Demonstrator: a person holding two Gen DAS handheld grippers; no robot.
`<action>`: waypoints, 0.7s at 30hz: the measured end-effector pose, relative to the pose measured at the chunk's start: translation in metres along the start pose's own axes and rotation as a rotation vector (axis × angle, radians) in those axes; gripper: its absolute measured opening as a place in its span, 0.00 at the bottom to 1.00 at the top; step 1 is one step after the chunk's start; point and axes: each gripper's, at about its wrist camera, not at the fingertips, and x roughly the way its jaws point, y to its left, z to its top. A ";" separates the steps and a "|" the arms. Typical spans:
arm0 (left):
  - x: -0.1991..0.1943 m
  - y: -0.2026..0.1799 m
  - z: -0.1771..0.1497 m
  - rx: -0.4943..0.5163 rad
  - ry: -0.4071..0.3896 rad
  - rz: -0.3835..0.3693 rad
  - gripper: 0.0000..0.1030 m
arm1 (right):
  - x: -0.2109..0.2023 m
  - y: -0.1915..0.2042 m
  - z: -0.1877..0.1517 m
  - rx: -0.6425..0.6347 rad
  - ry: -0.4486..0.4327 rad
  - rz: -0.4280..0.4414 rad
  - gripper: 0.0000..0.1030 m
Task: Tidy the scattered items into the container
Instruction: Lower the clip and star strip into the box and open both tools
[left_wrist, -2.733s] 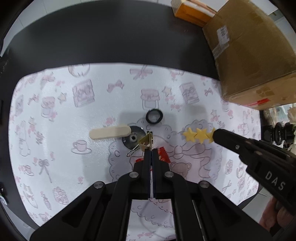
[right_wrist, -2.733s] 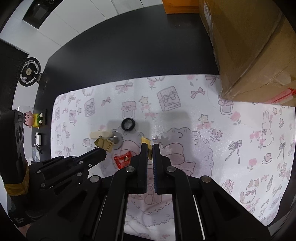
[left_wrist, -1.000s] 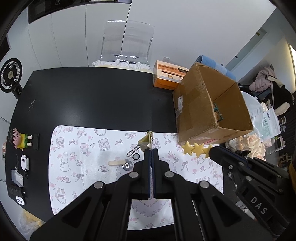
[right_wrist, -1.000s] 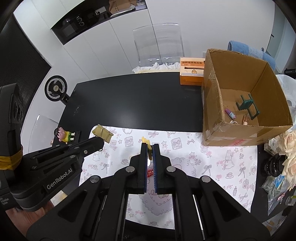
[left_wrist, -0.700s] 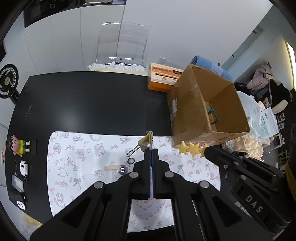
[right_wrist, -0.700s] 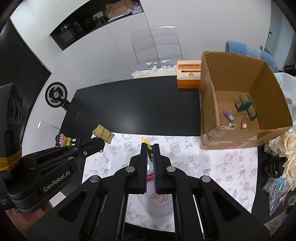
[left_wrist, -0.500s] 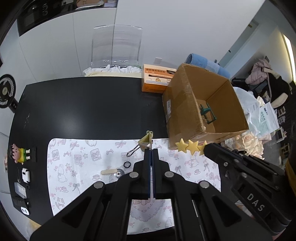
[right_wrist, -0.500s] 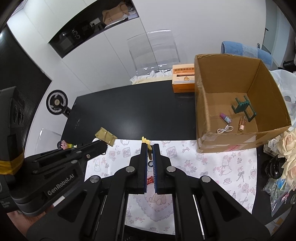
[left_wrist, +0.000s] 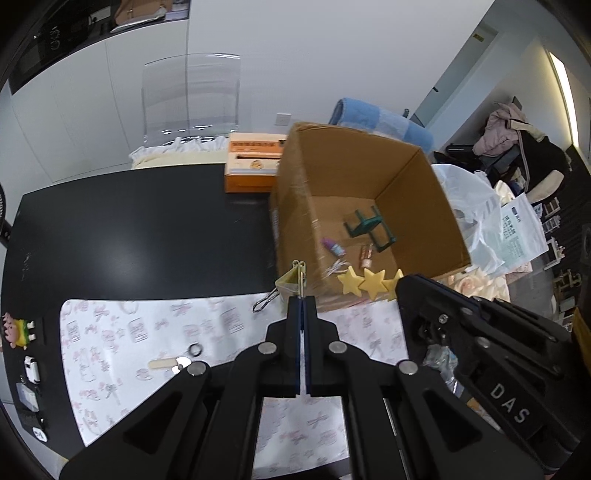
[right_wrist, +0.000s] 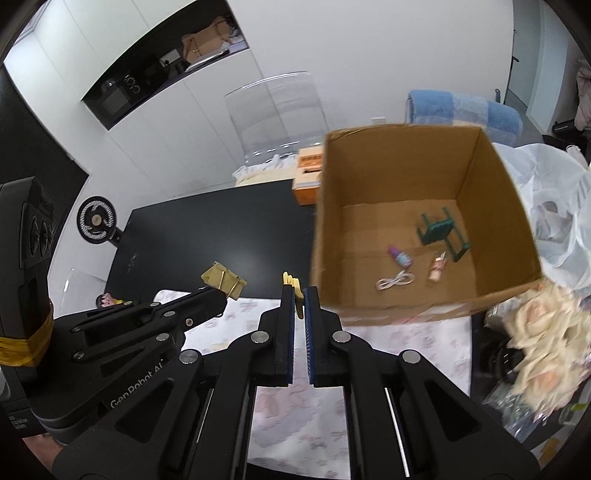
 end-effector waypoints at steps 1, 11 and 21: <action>0.004 -0.006 0.004 0.001 -0.001 -0.003 0.01 | 0.000 -0.009 0.005 0.009 -0.004 -0.010 0.05; 0.050 -0.055 0.048 0.002 0.003 -0.031 0.01 | 0.006 -0.089 0.053 0.054 -0.016 -0.076 0.05; 0.095 -0.086 0.084 0.018 0.032 -0.041 0.01 | 0.033 -0.146 0.085 0.258 -0.050 -0.161 0.05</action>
